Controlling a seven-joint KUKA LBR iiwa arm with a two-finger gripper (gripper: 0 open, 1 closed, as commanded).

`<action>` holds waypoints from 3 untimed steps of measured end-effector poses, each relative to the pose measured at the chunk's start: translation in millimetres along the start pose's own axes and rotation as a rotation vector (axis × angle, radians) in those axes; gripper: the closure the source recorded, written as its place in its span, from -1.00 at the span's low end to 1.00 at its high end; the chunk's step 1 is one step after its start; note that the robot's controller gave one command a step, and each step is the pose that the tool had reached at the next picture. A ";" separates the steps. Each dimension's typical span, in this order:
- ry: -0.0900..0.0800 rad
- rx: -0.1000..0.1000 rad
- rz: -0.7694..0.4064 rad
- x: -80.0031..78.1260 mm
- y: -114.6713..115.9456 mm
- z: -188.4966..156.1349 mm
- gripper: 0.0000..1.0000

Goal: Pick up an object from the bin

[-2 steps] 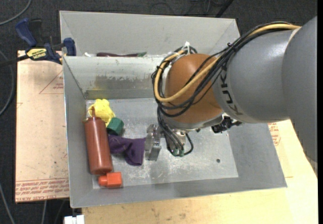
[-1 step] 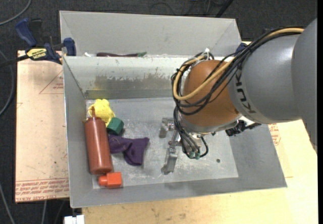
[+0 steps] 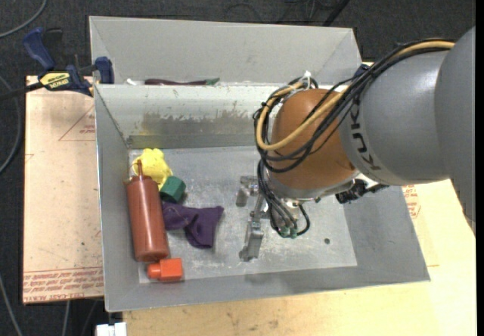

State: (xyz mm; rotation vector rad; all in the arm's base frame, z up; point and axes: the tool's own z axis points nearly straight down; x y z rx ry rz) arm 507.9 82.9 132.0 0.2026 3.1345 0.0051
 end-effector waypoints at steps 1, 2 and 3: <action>0.000 -0.002 0.112 -18.6 50.5 54.5 1.00; 0.000 -0.002 0.113 -18.6 50.4 54.5 1.00; -0.002 -0.003 0.185 -8.2 33.5 -80.3 1.00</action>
Offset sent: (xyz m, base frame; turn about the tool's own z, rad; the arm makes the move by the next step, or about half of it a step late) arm 0.0000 0.0000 0.0000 0.0000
